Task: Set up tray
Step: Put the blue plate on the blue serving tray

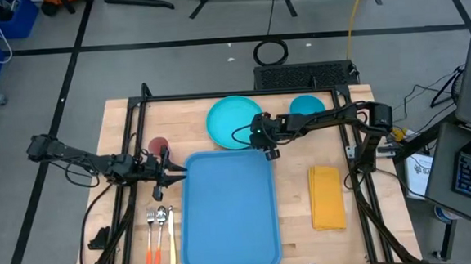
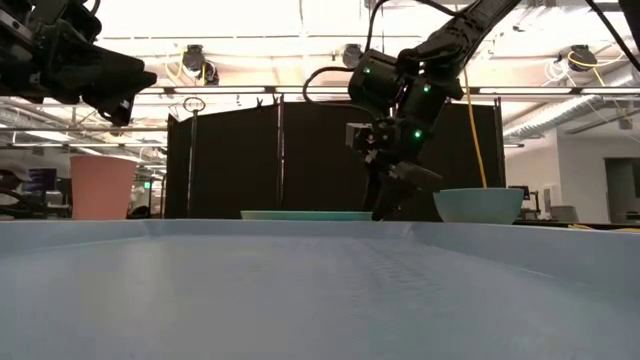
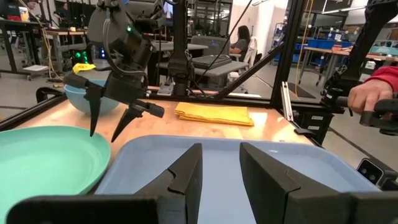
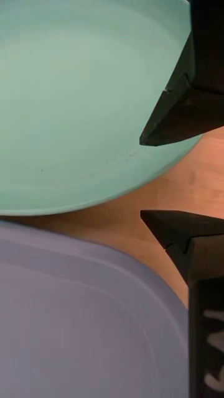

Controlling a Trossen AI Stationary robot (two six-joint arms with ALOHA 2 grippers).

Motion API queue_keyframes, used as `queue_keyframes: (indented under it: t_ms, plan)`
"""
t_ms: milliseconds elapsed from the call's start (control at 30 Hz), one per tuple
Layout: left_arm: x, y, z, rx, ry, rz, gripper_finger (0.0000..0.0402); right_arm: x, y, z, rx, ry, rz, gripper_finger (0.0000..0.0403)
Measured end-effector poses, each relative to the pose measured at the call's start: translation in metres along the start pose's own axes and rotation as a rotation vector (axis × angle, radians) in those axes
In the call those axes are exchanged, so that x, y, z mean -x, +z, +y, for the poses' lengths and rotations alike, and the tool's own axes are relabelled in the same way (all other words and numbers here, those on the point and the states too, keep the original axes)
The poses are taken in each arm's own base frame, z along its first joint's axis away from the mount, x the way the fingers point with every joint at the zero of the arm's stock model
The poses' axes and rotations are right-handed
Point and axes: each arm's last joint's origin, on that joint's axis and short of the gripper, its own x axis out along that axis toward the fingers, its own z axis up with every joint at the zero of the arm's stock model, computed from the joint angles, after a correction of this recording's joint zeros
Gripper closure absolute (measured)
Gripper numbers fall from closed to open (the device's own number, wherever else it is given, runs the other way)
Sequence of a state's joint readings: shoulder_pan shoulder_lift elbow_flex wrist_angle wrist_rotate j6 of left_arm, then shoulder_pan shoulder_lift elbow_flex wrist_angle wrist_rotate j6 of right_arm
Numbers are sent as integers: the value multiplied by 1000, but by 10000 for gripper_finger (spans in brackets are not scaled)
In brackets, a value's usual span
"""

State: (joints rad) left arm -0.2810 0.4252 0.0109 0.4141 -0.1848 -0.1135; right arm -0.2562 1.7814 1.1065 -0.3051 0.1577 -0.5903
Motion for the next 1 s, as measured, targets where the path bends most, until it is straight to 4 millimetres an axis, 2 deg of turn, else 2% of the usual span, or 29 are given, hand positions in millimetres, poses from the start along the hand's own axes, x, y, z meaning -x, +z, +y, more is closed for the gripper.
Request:
queue_keyframes:
  t_ms: [267, 533, 1000]
  plan:
    - [0, 0, 0, 0, 0, 0, 291, -4, 0, 1, 5, 1, 0, 277]
    - [0, 0, 0, 0, 0, 1, 291, -6, 3, -1, 0, -17, -27, 294]
    - [0, 0, 0, 2, 0, 2, 291, -15, 1, 3, 15, 1, -3, 351]
